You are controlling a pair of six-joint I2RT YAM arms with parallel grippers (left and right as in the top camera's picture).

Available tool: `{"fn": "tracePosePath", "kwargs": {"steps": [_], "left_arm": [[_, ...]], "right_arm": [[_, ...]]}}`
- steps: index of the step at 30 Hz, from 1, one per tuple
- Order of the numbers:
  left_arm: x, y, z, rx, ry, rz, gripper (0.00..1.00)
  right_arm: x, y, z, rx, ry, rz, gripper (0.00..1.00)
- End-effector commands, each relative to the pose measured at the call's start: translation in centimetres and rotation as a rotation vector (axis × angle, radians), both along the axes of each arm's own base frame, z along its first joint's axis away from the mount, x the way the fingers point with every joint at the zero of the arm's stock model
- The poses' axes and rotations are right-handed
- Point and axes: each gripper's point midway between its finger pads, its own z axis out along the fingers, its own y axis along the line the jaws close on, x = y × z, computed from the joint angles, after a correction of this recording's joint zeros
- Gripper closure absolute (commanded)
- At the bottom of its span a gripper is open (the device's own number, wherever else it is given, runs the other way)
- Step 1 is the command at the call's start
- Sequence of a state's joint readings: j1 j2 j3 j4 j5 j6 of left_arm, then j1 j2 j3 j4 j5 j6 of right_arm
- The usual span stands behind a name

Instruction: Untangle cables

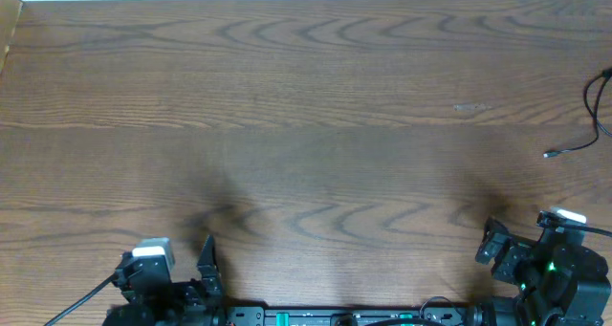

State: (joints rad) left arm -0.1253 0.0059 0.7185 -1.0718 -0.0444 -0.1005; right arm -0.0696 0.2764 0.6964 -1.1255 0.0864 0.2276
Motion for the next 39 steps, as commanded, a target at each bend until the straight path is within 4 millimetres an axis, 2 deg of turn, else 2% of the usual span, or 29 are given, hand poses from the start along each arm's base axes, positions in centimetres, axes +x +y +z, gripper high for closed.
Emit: {"fn": "tracePosePath", "kwargs": {"steps": [1, 5, 9, 15, 22, 28, 34, 39], "left_arm": [[0.3, 0.8, 0.7, 0.022, -0.037, 0.043, 0.0], [1.0, 1.3, 0.4, 0.022, -0.044, 0.088, 0.0], [2.7, 1.7, -0.3, 0.021, -0.067, 0.123, 0.0], [7.5, 1.6, -1.8, 0.009, -0.19, 0.123, 0.0], [11.0, 1.4, -3.8, -0.004, -0.329, 0.124, 0.0], [12.1, 1.3, -5.2, -0.012, -0.401, 0.118, 0.0], [12.1, 1.3, -3.9, -0.015, -0.45, 0.12, 0.0], [12.1, 2.1, -4.1, -0.008, -0.443, 0.149, 0.0]], "right_arm": [[0.0, -0.2, 0.0, 0.003, -0.002, -0.016, 0.01], [0.0, -0.2, 0.0, 0.003, -0.002, -0.016, 0.01], [0.0, -0.2, 0.0, 0.003, -0.002, -0.016, 0.01], [0.0, -0.2, 0.0, 0.003, -0.002, -0.016, 0.01], [0.0, -0.2, 0.0, 0.003, -0.002, -0.016, 0.01], [0.0, -0.2, 0.0, 0.003, -0.002, -0.016, 0.01], [0.0, -0.2, 0.0, 0.003, -0.002, -0.016, 0.01], [0.0, -0.2, 0.0, 0.003, -0.002, -0.016, 0.01]]}}
